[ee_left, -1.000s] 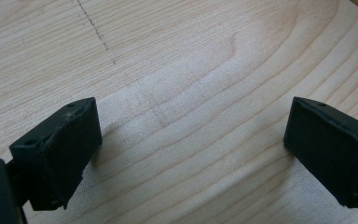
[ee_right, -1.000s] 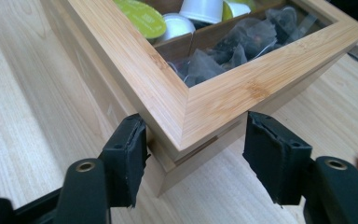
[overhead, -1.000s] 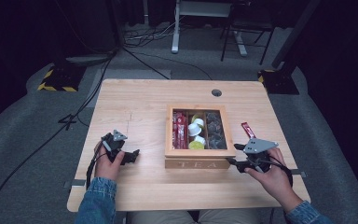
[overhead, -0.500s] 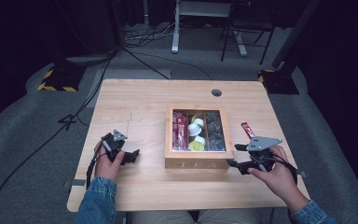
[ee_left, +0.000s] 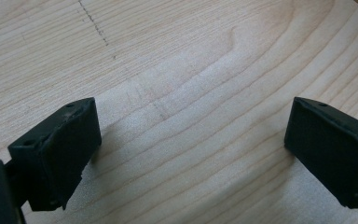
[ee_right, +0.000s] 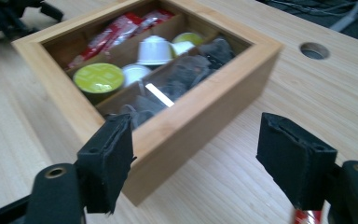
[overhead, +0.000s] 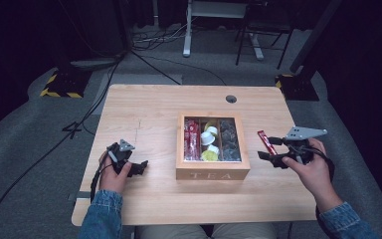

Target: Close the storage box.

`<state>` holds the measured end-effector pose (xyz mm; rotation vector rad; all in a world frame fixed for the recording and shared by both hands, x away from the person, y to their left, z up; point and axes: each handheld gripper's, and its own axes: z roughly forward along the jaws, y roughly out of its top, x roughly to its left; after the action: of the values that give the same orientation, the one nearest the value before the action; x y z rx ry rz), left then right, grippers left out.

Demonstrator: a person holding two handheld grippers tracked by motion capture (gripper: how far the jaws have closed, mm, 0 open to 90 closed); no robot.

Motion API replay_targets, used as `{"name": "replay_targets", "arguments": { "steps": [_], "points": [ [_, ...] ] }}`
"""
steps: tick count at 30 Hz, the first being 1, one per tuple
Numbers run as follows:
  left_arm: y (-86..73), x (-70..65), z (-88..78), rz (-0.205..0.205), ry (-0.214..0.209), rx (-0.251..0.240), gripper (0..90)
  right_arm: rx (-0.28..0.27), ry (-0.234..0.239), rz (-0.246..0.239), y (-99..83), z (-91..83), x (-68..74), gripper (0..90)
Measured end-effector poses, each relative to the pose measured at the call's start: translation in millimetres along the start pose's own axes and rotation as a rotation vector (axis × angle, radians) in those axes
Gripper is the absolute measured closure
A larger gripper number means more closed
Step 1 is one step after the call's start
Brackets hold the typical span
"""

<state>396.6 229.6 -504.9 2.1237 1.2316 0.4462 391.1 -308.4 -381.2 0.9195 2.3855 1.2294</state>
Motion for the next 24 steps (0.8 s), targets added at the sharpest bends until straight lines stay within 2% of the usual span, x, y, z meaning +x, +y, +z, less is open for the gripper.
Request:
{"name": "replay_targets", "arguments": {
  "steps": [2,4,7,10,17,24],
  "points": [
    [-0.1,0.0,-0.1,0.0,0.0,0.0,3.9,0.0,-0.02,0.025,-3.6,-2.5,-8.9,27.3],
    [-0.1,0.0,-0.1,0.0,0.0,0.0,3.9,0.025,-0.044,0.057,-8.5,-4.6,-16.3,27.2],
    [0.0,0.1,-0.1,0.0,0.0,0.0,3.9,0.066,-0.101,0.112,-19.7,-9.0,-31.2,27.4],
    [-0.1,0.0,-0.1,0.0,0.0,0.0,3.9,0.077,-0.145,0.146,-33.0,-12.7,-46.6,27.2],
    [-0.9,0.3,-0.7,0.001,-0.001,-0.001,3.9,0.114,-0.189,0.204,-64.8,-14.9,-74.8,26.6],
    [-1.1,0.4,-1.3,0.001,0.0,0.001,3.9,0.149,-0.192,0.253,-94.9,-5.1,-85.9,25.9]
  ]
}}
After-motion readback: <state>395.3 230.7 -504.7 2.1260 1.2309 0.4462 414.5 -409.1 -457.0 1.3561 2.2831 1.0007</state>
